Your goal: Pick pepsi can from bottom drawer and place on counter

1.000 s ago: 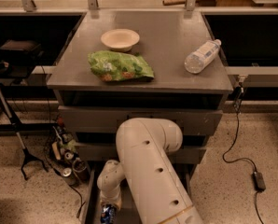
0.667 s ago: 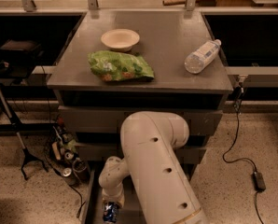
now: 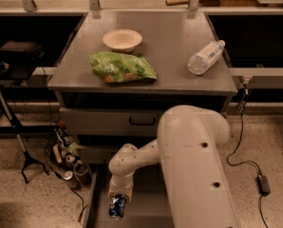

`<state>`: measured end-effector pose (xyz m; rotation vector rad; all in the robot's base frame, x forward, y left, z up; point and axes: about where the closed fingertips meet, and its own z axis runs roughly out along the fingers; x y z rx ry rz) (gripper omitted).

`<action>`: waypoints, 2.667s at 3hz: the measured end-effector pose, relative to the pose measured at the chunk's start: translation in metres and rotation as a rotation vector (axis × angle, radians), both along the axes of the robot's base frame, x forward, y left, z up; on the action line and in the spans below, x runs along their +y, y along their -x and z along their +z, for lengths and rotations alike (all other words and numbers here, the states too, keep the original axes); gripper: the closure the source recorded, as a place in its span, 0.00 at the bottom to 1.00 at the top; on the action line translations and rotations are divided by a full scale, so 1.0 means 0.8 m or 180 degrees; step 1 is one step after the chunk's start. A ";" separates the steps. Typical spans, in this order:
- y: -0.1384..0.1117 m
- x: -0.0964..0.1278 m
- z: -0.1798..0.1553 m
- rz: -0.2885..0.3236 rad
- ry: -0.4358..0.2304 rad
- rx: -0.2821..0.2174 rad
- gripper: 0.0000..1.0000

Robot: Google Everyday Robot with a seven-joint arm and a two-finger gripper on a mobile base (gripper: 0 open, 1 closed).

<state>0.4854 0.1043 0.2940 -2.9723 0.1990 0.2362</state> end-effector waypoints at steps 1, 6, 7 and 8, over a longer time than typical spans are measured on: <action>0.001 -0.019 0.069 0.0259 -0.0114 -0.0031 1.00; -0.029 -0.068 0.417 0.0637 0.0182 -0.0495 1.00; -0.076 -0.086 0.511 0.0510 0.0260 -0.0560 1.00; -0.076 -0.087 0.511 0.0516 0.0250 -0.0559 1.00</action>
Offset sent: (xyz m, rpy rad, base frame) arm -0.0147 -0.0390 0.2168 0.0267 -0.1222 0.2219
